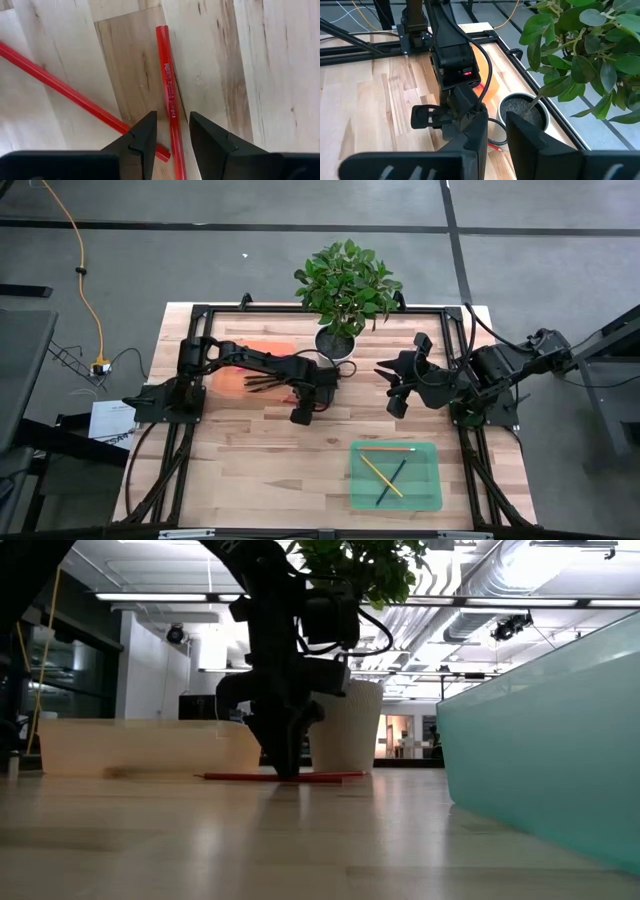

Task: Sort pens & pencils
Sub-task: Put the bottom red colored pencil into the green bin

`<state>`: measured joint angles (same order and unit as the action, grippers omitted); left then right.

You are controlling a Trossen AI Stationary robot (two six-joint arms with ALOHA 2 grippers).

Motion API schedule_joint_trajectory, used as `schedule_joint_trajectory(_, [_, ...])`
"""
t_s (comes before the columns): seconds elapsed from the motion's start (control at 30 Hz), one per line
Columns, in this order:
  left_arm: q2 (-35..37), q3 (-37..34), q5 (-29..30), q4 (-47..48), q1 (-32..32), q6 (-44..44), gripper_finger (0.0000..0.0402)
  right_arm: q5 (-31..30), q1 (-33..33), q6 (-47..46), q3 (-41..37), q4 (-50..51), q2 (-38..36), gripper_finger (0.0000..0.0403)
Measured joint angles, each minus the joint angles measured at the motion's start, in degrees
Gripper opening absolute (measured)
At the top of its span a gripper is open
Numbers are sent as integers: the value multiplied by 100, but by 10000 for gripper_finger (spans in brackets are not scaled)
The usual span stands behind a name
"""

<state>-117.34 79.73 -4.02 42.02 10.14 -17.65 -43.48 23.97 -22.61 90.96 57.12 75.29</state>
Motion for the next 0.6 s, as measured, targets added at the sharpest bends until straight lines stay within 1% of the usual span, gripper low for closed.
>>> schedule_joint_trajectory(0.27, [50, -317, -166, -198, 3, 140, 104, -2, 0, 15, 0, -1, 0, 62])
schedule_joint_trajectory(0.6, [16, -189, -146, -148, 1, 240, 104, -7, 0, 14, 0, -2, 0, 62])
